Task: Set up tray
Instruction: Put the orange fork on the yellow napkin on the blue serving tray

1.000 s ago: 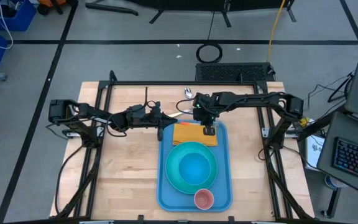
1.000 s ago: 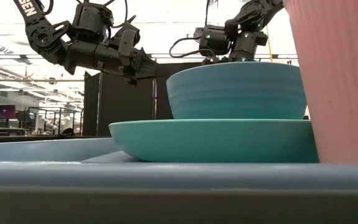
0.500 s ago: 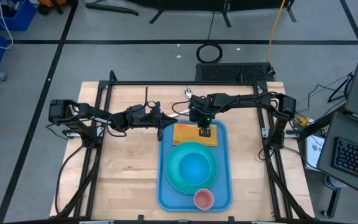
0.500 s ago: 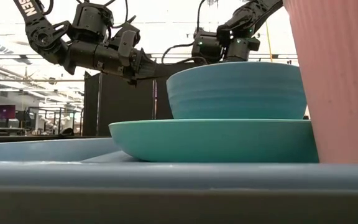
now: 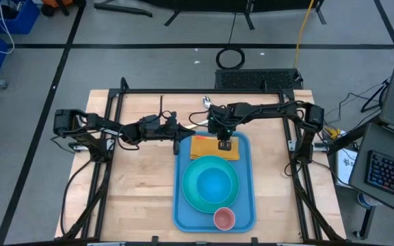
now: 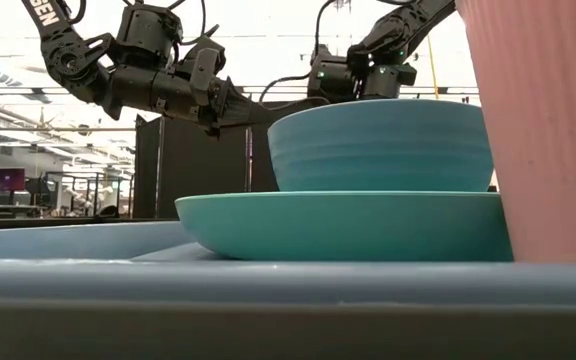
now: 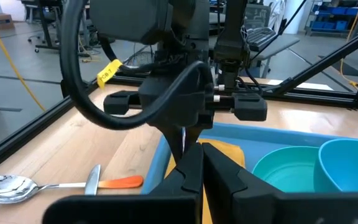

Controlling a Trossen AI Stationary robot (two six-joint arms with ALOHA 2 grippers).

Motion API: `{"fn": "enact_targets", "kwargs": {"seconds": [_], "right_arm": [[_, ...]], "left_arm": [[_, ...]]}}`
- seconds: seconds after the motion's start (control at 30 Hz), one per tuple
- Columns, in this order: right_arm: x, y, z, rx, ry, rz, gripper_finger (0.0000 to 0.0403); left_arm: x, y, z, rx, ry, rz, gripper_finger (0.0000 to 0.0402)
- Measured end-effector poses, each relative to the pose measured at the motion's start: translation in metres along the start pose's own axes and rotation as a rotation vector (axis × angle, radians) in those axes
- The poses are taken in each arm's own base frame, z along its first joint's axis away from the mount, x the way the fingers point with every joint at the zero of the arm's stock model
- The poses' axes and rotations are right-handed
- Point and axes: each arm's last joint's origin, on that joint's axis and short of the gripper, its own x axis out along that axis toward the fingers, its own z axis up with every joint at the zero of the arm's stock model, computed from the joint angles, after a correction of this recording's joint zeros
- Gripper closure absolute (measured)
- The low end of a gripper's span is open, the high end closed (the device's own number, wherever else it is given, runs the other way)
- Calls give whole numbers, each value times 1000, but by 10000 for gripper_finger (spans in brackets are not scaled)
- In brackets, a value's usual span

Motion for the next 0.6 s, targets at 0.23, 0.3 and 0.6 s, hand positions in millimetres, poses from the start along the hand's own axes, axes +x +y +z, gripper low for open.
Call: {"fn": "enact_targets", "kwargs": {"seconds": [0.23, 0.3, 0.6], "right_arm": [[3, 1, 1, -5, 0, 2, 403], [5, 1, 0, 0, 10, 4, 403], [29, -3, -2, -3, 71, 17, 403]], "left_arm": [[0, 0, 0, -1, 0, 0, 377], [0, 0, 0, -1, 0, 0, 382], [0, 0, 0, -2, 1, -1, 383]]}}
